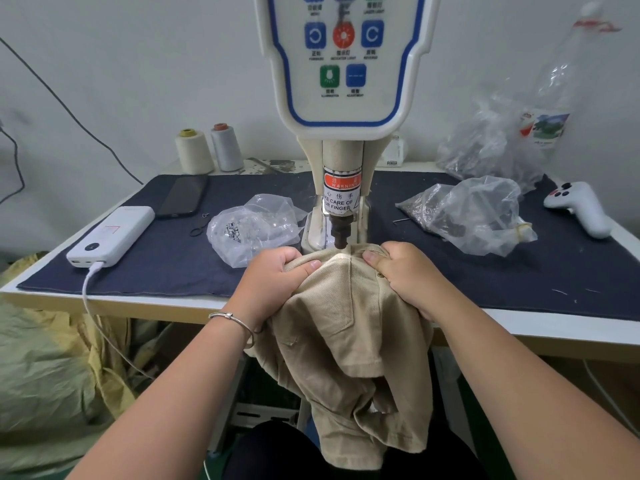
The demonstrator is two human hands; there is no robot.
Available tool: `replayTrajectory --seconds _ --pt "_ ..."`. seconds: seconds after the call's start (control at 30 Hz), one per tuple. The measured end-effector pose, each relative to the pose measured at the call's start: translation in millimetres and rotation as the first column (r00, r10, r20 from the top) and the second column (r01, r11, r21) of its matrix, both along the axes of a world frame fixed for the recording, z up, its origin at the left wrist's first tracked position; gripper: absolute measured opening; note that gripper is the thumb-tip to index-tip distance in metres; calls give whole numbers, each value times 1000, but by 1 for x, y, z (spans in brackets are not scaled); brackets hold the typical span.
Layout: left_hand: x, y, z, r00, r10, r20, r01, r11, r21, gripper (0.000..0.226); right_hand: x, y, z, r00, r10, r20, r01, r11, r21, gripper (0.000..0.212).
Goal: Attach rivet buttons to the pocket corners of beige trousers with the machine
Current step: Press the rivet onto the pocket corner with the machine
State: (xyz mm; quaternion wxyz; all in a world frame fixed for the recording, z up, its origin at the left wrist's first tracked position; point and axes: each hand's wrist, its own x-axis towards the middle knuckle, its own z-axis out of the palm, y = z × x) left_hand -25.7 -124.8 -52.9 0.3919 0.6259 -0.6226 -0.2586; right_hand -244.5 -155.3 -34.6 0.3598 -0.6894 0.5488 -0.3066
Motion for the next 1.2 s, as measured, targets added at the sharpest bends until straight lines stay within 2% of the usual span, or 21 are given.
replayTrajectory --seconds 0.37,0.47,0.73,1.2 --pt "-1 4 1 999 -3 -38 2 999 -33 44 0 2 6 999 -10 39 6 995 98 33" --pt "-2 5 4 999 -16 -41 15 999 -28 48 1 1 7 999 -16 38 12 994 108 41" --pt "-2 5 4 1000 -19 -13 18 1000 -24 47 -1 0 5 998 1 63 -9 992 127 31" --pt "-1 5 4 999 -33 -24 32 999 -37 46 -2 -2 4 997 6 79 -16 991 136 35"
